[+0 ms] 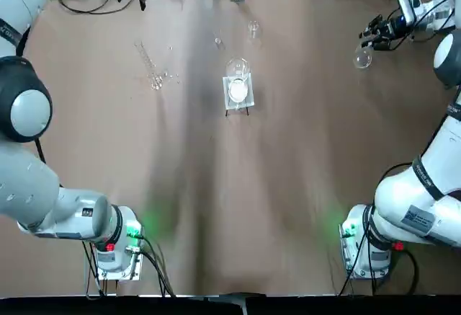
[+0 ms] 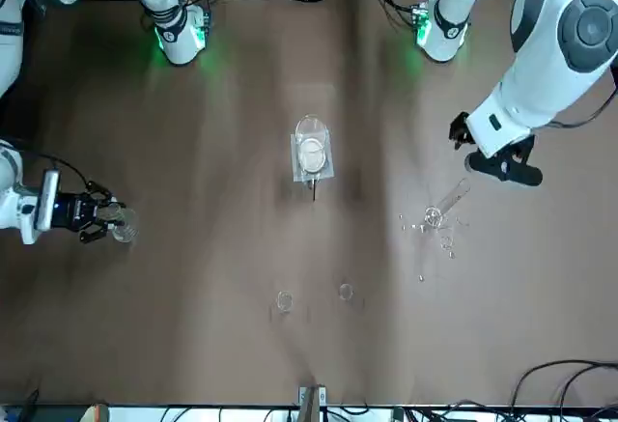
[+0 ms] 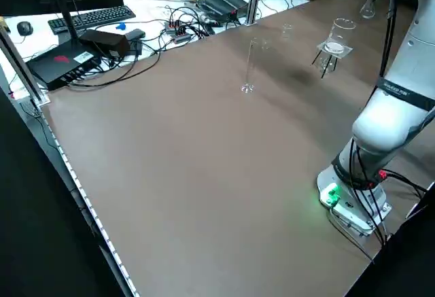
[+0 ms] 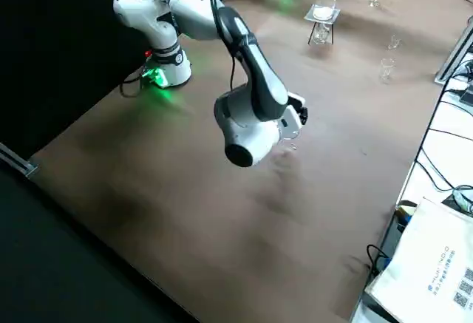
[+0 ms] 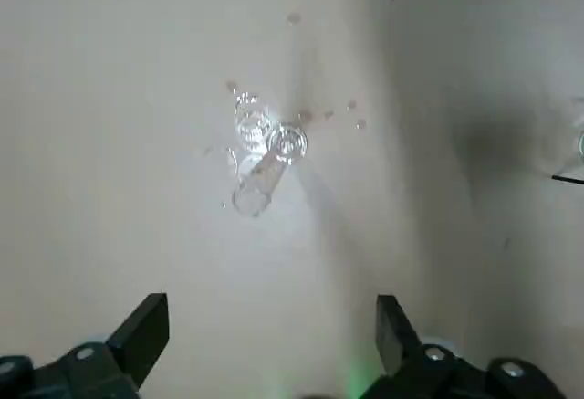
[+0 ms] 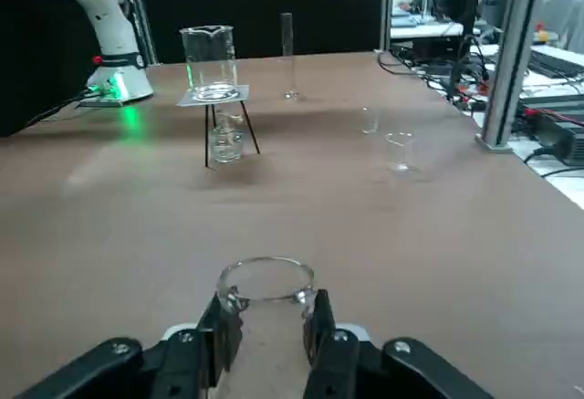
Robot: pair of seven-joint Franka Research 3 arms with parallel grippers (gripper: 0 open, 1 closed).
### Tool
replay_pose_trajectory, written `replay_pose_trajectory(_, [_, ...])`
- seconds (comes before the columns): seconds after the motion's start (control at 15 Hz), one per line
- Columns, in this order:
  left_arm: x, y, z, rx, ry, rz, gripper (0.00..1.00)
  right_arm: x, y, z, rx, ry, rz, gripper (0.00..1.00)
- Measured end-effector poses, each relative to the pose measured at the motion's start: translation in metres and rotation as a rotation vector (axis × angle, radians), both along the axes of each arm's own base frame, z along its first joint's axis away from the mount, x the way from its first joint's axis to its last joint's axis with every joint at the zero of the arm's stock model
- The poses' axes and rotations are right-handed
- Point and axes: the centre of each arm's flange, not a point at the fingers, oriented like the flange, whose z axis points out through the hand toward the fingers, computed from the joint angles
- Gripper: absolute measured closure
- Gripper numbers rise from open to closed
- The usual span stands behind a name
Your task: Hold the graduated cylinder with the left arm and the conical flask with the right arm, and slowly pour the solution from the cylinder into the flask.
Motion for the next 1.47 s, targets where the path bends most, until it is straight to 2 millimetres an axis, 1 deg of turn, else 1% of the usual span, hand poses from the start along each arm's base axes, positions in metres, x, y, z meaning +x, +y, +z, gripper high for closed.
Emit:
replay_pose_trajectory(0.2, [-0.010,-0.003,0.009,0.013,0.007,0.032,0.00,-0.020,0.010,-0.030,0.075,0.023,-0.012,0.61])
replay_pose_trajectory(0.33, [-0.012,-0.002,0.014,0.016,-0.001,0.056,0.00,-0.032,0.016,-0.045,0.105,0.039,-0.021,0.61])
replay_pose_trajectory(0.53, [-0.015,-0.002,0.021,0.019,-0.017,0.089,0.00,-0.041,0.017,-0.059,0.122,0.036,-0.020,0.61])
replay_pose_trajectory(0.73, [-0.015,-0.001,0.021,0.023,-0.016,0.107,0.00,-0.050,0.009,-0.070,0.143,0.049,-0.036,0.61])
replay_pose_trajectory(1.13, [-0.012,0.016,0.020,0.031,-0.010,0.146,0.00,-0.056,0.001,-0.082,0.160,0.064,-0.064,0.61])
replay_pose_trajectory(1.47, [-0.008,0.034,0.022,0.038,-0.022,0.239,0.00,-0.054,0.001,-0.082,0.176,0.055,-0.081,0.61])
